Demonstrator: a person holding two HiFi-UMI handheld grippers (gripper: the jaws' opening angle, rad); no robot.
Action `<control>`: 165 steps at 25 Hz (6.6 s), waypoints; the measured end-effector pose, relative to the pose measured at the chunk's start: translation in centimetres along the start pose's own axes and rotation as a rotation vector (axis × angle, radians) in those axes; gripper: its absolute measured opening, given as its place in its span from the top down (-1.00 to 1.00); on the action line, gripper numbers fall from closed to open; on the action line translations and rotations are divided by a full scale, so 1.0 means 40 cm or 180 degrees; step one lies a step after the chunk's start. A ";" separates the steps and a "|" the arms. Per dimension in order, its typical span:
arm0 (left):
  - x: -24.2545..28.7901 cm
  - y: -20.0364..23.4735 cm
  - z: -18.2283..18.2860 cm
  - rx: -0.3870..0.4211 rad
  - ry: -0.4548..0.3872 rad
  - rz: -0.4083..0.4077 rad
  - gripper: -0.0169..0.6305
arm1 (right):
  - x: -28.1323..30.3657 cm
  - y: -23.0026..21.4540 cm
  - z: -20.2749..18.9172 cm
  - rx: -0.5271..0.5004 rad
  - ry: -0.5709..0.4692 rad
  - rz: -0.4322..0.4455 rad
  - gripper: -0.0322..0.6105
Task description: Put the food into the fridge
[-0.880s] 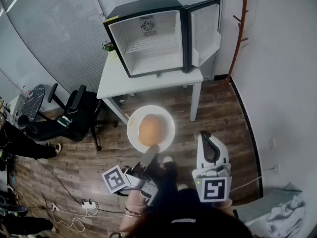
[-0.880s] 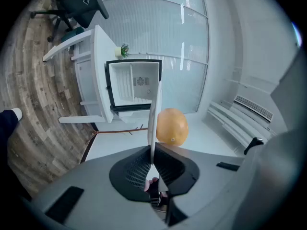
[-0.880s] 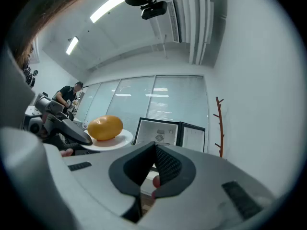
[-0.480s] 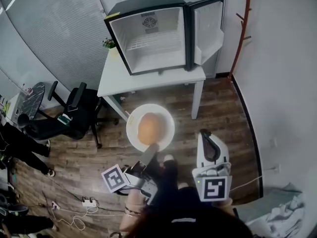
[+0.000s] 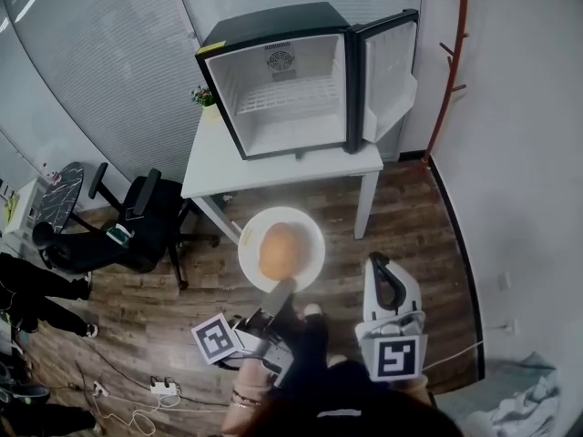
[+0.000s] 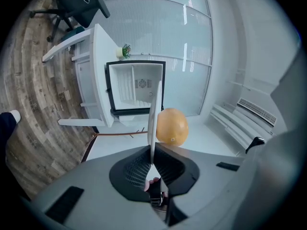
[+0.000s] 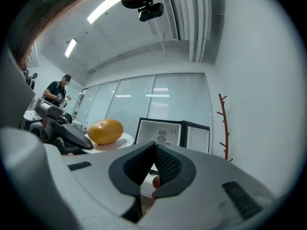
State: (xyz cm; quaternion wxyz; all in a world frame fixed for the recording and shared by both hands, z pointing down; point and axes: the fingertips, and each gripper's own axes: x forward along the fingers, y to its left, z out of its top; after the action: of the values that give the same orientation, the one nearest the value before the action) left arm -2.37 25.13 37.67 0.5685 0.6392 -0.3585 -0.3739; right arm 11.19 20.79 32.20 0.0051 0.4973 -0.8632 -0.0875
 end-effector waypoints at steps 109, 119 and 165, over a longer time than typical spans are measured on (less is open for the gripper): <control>0.873 0.225 0.774 -0.0118 0.0245 0.0280 0.91 | 1.088 -0.250 -0.186 -0.0252 0.0355 0.0038 0.91; 0.910 0.249 0.794 -0.0200 0.0229 0.0333 0.91 | 1.132 -0.272 -0.207 -0.0162 0.0362 0.0033 0.91; 0.985 0.288 0.859 -0.0531 0.0117 0.0327 0.85 | 1.194 -0.309 -0.243 -0.0013 0.0340 0.0086 0.91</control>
State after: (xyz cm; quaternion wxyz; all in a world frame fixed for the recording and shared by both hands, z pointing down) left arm -14.90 -26.56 43.80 0.6446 0.5771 -0.3480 -0.3610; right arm -1.42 -27.71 36.11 0.0534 0.4896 -0.8681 -0.0625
